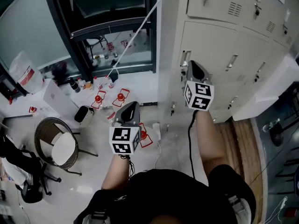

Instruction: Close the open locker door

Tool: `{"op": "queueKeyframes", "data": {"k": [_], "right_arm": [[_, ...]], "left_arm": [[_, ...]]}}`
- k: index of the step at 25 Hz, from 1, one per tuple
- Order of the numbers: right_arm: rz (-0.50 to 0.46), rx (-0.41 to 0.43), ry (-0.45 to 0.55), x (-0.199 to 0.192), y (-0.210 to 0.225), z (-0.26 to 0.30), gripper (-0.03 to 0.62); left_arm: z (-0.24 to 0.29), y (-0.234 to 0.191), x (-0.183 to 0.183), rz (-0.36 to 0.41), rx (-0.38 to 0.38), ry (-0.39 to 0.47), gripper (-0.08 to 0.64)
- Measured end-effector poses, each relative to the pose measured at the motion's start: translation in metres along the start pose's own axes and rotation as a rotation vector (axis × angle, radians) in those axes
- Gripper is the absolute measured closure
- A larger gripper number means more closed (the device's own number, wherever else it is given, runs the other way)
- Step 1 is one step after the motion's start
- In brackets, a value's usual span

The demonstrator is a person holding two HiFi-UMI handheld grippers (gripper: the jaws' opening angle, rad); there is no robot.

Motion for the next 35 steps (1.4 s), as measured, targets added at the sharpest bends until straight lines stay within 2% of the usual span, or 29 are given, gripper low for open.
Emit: {"op": "queueKeyframes", "data": {"k": [6,14,20,35], "right_arm": [[-0.016,-0.025,0.062,0.022,0.012,-0.081,0.58],[0.02,-0.028,-0.031,-0.003,0.018,-0.15,0.581],[0.048,-0.011,-0.052,-0.008,0.012,-0.163,0.581],[0.065,0.003,-0.038,-0.006,-0.001,-0.157,0.58]], "left_arm": [[0.012,0.036,-0.002,-0.004,-0.068,0.004,0.558],[0.018,0.08,-0.003,-0.014,-0.145,0.008,0.558],[0.012,0.092,-0.002,-0.019,-0.158,0.008,0.558],[0.007,0.081,0.003,-0.014,-0.144,0.02,0.558]]}}
Point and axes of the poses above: the fingertips, and each gripper's own axes: z forward along the fingers, y to its right, x out of its top, the point moved 7 cm from there along -z, backward along the fingers, and after that the axes turned 10 degrees about y, right-handed, at the moved point
